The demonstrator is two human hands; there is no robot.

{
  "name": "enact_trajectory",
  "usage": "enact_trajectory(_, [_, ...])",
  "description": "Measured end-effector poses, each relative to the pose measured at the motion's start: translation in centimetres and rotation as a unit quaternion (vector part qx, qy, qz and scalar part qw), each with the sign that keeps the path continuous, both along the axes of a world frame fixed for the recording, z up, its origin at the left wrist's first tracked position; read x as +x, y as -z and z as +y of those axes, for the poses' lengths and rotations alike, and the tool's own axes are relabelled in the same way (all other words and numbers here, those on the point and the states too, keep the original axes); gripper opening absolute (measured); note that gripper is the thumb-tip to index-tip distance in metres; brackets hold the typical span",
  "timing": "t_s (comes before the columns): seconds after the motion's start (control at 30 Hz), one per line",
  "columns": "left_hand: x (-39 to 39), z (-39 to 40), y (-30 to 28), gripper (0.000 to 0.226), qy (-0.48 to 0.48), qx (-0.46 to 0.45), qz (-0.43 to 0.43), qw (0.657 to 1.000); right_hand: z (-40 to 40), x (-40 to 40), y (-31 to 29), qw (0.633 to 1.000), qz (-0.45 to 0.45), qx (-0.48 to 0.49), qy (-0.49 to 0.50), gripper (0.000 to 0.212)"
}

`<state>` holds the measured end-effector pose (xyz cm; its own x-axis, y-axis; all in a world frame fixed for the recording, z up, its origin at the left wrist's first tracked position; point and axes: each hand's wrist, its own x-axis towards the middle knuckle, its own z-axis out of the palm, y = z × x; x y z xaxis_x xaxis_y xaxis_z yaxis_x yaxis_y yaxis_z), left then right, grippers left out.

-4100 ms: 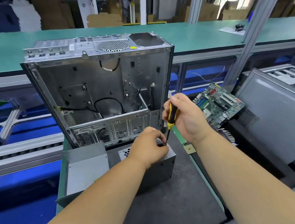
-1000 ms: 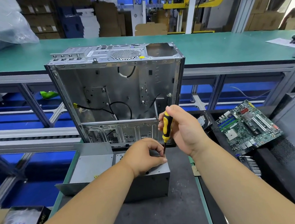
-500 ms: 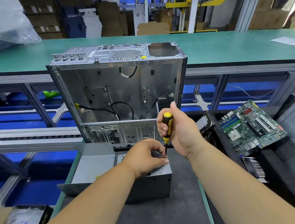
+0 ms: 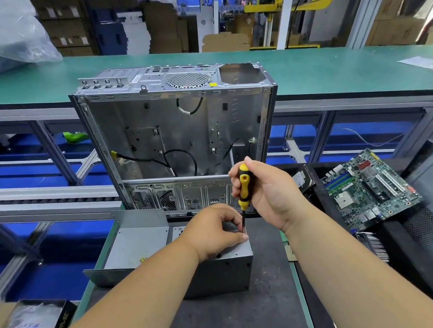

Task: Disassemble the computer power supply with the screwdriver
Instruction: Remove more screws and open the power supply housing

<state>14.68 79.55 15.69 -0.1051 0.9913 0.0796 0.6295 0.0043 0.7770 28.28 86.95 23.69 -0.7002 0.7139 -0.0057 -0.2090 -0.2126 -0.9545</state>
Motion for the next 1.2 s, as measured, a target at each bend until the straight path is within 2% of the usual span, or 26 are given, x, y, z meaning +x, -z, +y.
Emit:
enact_trajectory(0.17, [0.0, 0.0, -0.1, 0.019, -0.004, -0.002, 0.000, 1.000, -0.3, -0.6, 0.3, 0.999, 0.029, -0.023, -0.015, 0.050])
enact_trajectory(0.33, [0.1, 0.0, 0.0, 0.018, -0.004, 0.000, -0.015, 1.000, -0.1, -0.4, 0.6, 0.999, 0.035, 0.002, 0.007, 0.021])
enact_trajectory(0.53, [0.1, 0.0, 0.0, 0.021, -0.012, 0.001, -0.019, 1.000, 0.5, 0.1, 0.7, 0.999, 0.038, 0.007, 0.035, 0.019])
enact_trajectory(0.63, [0.1, 0.0, -0.1, 0.021, -0.012, -0.002, -0.010, 1.000, 0.5, 0.0, 0.5, 0.998, 0.031, 0.019, 0.056, 0.029])
enact_trajectory(0.83, [0.1, -0.1, -0.2, 0.019, -0.021, -0.010, -0.005, 1.000, -0.2, -0.6, 0.3, 0.998, 0.039, -0.030, 0.033, 0.049])
enact_trajectory(1.0, [0.2, -0.2, -0.2, 0.020, -0.024, -0.012, -0.008, 1.000, -0.4, -0.7, 0.5, 0.999, 0.009, 0.029, 0.033, 0.020])
enact_trajectory(1.2, [0.2, -0.3, -0.3, 0.020, -0.026, -0.014, -0.007, 1.000, 0.1, -0.3, 0.5, 0.999, 0.020, 0.033, 0.028, 0.020])
